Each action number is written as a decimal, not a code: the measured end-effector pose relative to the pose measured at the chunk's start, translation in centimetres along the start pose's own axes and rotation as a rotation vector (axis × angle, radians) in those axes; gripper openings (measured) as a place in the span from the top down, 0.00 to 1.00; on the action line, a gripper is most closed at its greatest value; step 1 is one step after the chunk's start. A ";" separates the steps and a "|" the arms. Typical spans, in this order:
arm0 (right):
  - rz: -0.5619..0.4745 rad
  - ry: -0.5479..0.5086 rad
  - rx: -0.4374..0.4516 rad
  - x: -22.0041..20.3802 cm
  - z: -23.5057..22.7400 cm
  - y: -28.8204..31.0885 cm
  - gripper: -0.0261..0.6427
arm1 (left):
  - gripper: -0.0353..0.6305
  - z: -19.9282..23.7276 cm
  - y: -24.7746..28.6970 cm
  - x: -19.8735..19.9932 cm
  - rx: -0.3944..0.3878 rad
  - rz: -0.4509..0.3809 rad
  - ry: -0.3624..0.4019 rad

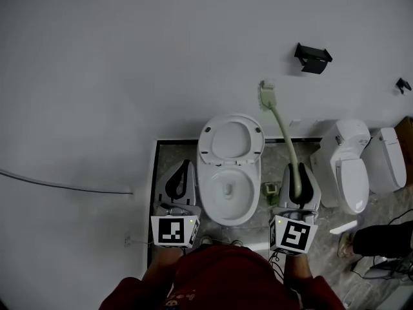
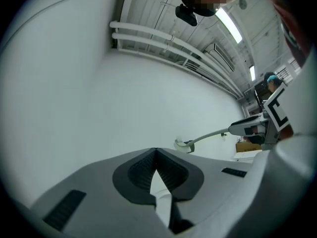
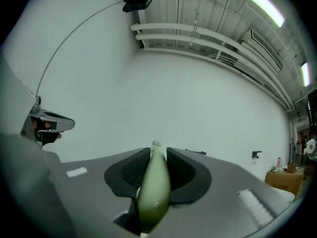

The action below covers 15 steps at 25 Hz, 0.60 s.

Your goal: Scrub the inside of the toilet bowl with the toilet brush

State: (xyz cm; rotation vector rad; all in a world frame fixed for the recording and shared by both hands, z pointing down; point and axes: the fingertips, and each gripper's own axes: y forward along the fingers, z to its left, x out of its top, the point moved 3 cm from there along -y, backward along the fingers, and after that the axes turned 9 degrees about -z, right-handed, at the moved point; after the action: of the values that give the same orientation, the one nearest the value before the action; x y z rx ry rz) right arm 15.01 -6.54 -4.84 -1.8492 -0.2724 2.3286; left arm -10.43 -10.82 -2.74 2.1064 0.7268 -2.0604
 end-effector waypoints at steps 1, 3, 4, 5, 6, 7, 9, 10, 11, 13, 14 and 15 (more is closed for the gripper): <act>-0.019 -0.015 -0.003 0.5 0.0 0.3 0.79 | 0.94 0.2 0.1 0.6 -0.003 -0.015 0.008; -0.046 -0.045 -0.005 1.0 0.2 0.7 0.79 | 0.94 0.7 -0.1 1.2 -0.003 -0.032 0.025; -0.053 -0.054 -0.005 1.0 0.4 0.8 0.79 | 0.94 1.0 -0.1 1.2 -0.001 -0.032 0.034; -0.057 -0.059 -0.004 1.1 0.5 1.0 0.79 | 0.94 1.2 -0.1 1.2 0.003 -0.028 0.041; -0.062 -0.061 -0.002 1.4 0.6 1.2 0.79 | 0.94 1.3 -0.1 1.1 0.008 -0.024 0.046; -0.067 -0.061 0.000 1.8 0.6 1.3 0.79 | 0.94 1.4 -0.2 1.2 0.013 -0.022 0.047; -0.072 -0.066 0.006 2.1 0.7 1.4 0.79 | 0.94 1.5 -0.2 1.5 0.016 -0.023 0.043; -0.070 -0.070 0.008 2.1 0.7 1.4 0.79 | 0.94 1.6 -0.1 1.5 0.017 -0.024 0.042; -0.065 -0.075 0.011 2.0 0.8 1.6 0.79 | 0.94 1.6 0.0 1.5 0.016 -0.023 0.040; -0.060 -0.083 0.015 2.0 1.0 1.9 0.79 | 0.94 1.6 0.2 1.4 0.014 -0.020 0.037; -0.060 -0.085 0.017 2.1 1.1 1.9 0.79 | 0.94 1.6 0.3 1.3 0.013 -0.018 0.035; -0.062 -0.086 0.018 2.2 1.2 1.9 0.79 | 0.94 1.5 0.3 1.2 0.013 -0.016 0.033</act>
State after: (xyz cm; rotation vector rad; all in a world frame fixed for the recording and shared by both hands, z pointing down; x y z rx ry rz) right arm 13.37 -7.95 -7.09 -1.7098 -0.3133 2.3648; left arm -11.75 -11.37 -4.08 2.1535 0.7396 -2.0484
